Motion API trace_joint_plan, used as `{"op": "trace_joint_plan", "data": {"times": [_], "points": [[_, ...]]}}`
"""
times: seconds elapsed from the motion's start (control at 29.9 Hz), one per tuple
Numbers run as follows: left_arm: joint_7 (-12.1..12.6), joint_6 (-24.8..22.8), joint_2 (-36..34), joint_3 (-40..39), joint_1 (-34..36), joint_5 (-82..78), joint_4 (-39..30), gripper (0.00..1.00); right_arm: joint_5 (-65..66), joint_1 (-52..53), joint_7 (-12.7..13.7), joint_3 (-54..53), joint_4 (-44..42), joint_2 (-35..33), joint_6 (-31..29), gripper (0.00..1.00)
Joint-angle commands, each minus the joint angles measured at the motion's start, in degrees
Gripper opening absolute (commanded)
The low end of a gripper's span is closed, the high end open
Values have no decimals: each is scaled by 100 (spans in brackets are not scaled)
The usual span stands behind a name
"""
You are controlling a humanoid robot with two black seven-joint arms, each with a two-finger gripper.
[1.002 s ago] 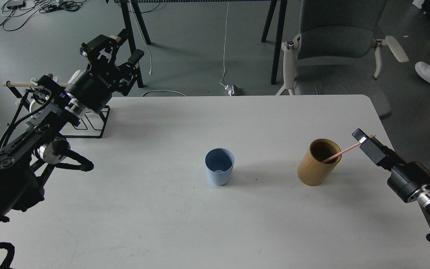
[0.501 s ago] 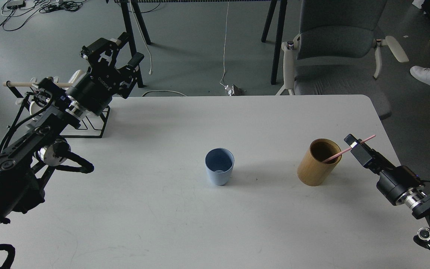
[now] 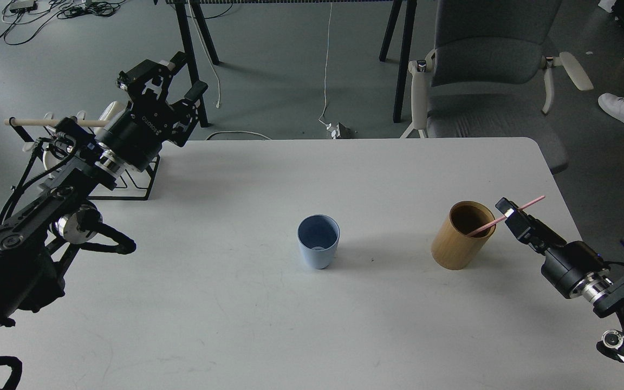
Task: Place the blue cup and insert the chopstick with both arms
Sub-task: 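Reach the right gripper to the pink straw in the tan cup, then grasp the pink straw and pull it up out of the tan cup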
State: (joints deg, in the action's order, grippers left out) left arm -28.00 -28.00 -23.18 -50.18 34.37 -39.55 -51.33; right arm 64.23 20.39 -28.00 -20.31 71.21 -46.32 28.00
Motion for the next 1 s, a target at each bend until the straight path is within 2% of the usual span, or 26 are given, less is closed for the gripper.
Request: {"op": "trace_joint_plan", "data": {"times": [0.0, 0.2, 0.43, 0.57, 0.97], "points": [[0, 0, 7, 0, 0, 9, 0, 61, 1, -9, 0, 0, 7, -17, 0, 17], [0, 0, 16, 0, -9, 9, 0, 62, 10, 0, 0, 0, 7, -61, 0, 7], [0, 0, 24, 0, -44, 9, 0, 62, 63, 70, 0, -26, 33, -306, 0, 3], [0, 0, 33, 0, -44, 9, 8, 62, 63, 123, 0, -122, 173, -710, 0, 2], [0, 0, 235, 8, -71, 9, 430, 62, -34, 167, 0, -931, 2054, -2504, 0, 1]]}}
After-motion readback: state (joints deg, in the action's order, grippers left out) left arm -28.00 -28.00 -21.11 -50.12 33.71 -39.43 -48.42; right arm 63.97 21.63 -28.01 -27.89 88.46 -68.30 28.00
